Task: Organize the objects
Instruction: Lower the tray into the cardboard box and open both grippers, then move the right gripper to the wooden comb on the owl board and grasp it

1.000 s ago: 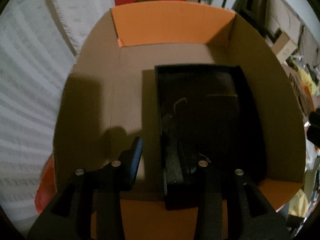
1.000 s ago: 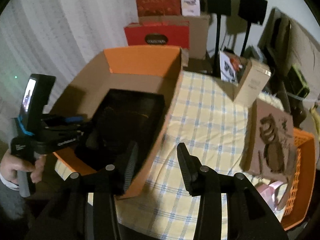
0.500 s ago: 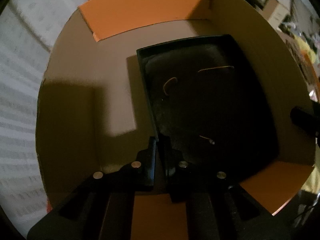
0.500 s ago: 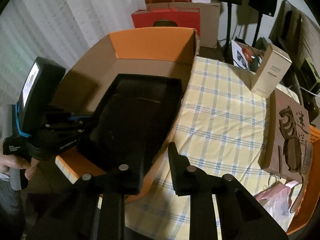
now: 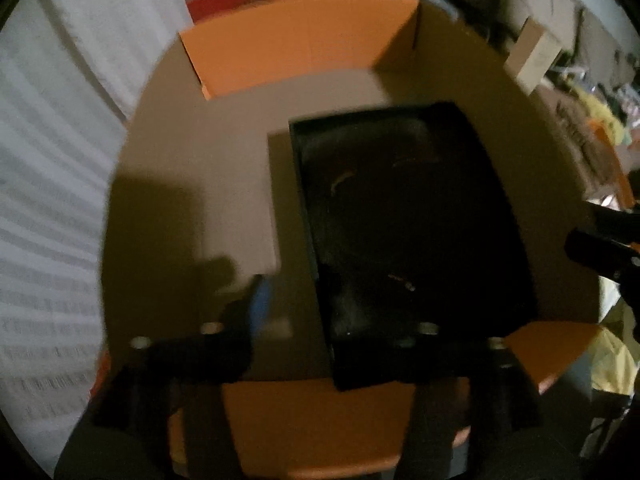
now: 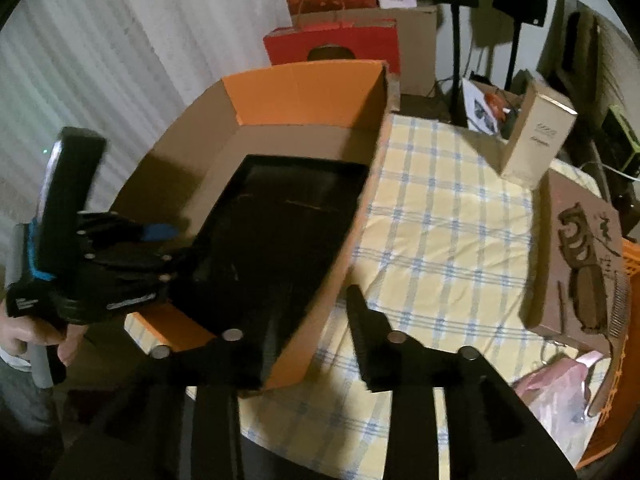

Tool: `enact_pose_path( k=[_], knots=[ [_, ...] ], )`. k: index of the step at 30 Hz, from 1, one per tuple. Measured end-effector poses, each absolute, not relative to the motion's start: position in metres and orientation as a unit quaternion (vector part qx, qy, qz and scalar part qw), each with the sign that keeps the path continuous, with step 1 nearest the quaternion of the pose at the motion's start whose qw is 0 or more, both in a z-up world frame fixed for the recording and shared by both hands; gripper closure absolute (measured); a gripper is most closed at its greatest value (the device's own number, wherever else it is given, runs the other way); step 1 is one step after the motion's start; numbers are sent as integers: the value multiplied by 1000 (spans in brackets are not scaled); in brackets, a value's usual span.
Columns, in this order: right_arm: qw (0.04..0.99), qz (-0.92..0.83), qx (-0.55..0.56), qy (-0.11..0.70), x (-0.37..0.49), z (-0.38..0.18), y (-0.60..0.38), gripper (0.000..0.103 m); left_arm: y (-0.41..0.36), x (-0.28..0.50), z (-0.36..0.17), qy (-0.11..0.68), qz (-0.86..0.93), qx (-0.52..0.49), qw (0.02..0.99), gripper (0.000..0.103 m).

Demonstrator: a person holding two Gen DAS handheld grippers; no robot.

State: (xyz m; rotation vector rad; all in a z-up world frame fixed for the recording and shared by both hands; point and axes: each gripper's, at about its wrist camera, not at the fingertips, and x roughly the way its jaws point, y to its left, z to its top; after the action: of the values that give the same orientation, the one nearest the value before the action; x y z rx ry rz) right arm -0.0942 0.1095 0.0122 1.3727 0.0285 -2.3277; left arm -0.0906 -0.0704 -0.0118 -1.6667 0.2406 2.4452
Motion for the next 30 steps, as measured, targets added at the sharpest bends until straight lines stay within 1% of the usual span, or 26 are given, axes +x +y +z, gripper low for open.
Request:
enact_pose_path(
  k=[3,4,5,7,14,18,23,24,26,30],
  knots=[
    [214,-849,483,7,-88,22,117,61,-69,-77,5,67,833,-542,90,44],
    [211,-852,479,7,-86,26,120,58,-68,-74,9,63,836,-537,90,39],
    [208,-855,475,7,-84,29,123,56,-67,-70,14,58,841,-530,88,37],
    [201,-861,468,10,-81,34,128,51,-65,-72,16,49,849,-519,89,37],
    [171,-877,449,18,-68,47,150,47,-65,-64,39,33,872,-480,94,36],
    [150,-886,438,20,-60,52,165,40,-50,-59,44,26,875,-472,107,34],
    [116,-893,434,16,-54,54,195,38,-26,-50,46,18,874,-468,130,32],
    [109,-894,434,13,-54,54,203,38,-21,-49,47,17,875,-465,134,32],
    [92,-896,435,3,-52,54,222,37,-10,-45,52,17,879,-454,143,26],
    [56,-897,438,-15,-50,52,260,36,12,-43,58,22,881,-445,159,25]
  ],
)
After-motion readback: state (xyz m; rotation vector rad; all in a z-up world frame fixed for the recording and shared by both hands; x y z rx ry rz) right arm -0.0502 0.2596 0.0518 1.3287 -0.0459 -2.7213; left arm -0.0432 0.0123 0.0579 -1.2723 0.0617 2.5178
